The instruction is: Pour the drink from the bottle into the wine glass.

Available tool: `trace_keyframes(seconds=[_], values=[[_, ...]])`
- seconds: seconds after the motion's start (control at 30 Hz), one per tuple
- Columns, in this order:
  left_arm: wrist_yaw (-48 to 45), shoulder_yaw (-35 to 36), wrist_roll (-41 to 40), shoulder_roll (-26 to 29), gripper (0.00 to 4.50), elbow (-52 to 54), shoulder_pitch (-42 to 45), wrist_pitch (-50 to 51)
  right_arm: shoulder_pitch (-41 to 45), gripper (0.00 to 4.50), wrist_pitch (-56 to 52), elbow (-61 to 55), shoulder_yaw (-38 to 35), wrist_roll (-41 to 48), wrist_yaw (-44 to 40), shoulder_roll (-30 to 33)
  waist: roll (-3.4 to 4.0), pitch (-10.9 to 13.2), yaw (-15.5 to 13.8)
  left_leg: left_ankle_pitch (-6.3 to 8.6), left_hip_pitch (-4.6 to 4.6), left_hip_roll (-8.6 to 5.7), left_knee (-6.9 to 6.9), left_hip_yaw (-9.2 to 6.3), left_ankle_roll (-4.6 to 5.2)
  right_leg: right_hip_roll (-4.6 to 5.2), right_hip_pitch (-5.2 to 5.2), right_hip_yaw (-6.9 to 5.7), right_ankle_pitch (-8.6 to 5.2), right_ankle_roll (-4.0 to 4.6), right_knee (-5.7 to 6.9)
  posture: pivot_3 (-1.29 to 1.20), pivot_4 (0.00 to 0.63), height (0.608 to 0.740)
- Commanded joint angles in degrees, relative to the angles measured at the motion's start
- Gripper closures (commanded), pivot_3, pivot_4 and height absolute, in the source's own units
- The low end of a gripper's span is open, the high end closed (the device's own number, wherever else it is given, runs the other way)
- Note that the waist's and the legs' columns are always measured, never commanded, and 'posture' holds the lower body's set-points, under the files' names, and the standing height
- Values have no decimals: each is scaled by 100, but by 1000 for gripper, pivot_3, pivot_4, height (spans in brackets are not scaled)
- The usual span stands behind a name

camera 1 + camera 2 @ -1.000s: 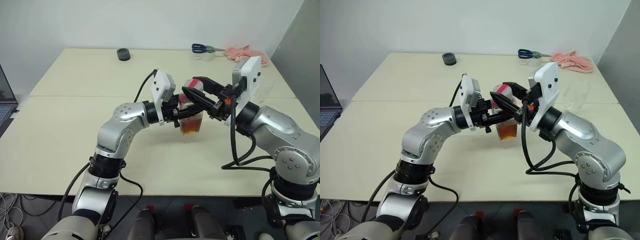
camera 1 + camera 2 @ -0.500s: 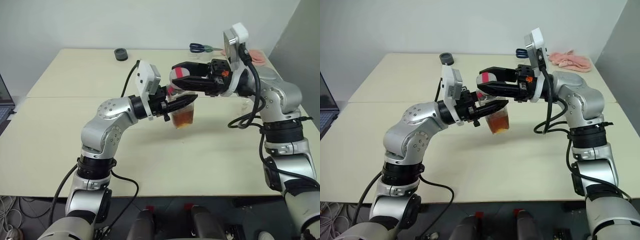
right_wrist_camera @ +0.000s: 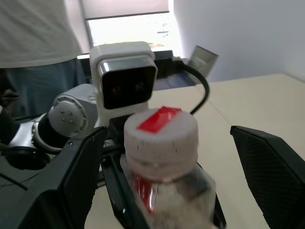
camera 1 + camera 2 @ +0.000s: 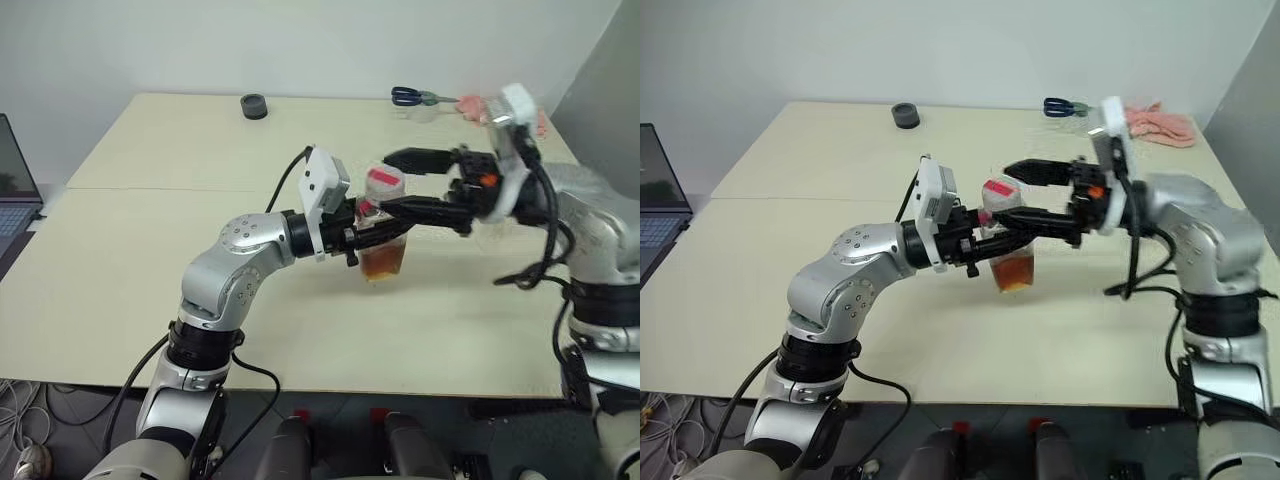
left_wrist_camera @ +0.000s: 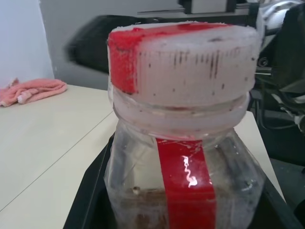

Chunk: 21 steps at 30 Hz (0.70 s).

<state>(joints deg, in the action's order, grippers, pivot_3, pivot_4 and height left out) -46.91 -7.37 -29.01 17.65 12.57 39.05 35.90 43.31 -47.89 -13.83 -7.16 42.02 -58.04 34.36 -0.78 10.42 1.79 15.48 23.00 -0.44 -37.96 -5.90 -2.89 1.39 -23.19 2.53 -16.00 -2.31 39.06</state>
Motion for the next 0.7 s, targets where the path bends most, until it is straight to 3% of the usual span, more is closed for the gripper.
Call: trace_keyframes(seconds=[0.03,0.3,0.7], values=[[-46,38,-27,-90,2655,-9,197,-254,-310,75,-187,-1244,-379,148,1376,-282,2,-1,33,0,-5,0,1,4,0,-6,0,6,0,0,1,0,150,740],[-140,9,28,-154,2655,-317,366,-444,-635,75,-375,-2205,-298,318,2971,-918,3,-1,29,-2,-10,4,-1,11,-2,-25,1,0,0,0,14,0,150,740],[-155,0,43,-138,2655,-258,343,-502,-803,75,-79,-2237,35,126,3367,-963,3,-1,11,-2,-8,4,0,12,-2,-22,1,1,0,1,7,0,150,740]])
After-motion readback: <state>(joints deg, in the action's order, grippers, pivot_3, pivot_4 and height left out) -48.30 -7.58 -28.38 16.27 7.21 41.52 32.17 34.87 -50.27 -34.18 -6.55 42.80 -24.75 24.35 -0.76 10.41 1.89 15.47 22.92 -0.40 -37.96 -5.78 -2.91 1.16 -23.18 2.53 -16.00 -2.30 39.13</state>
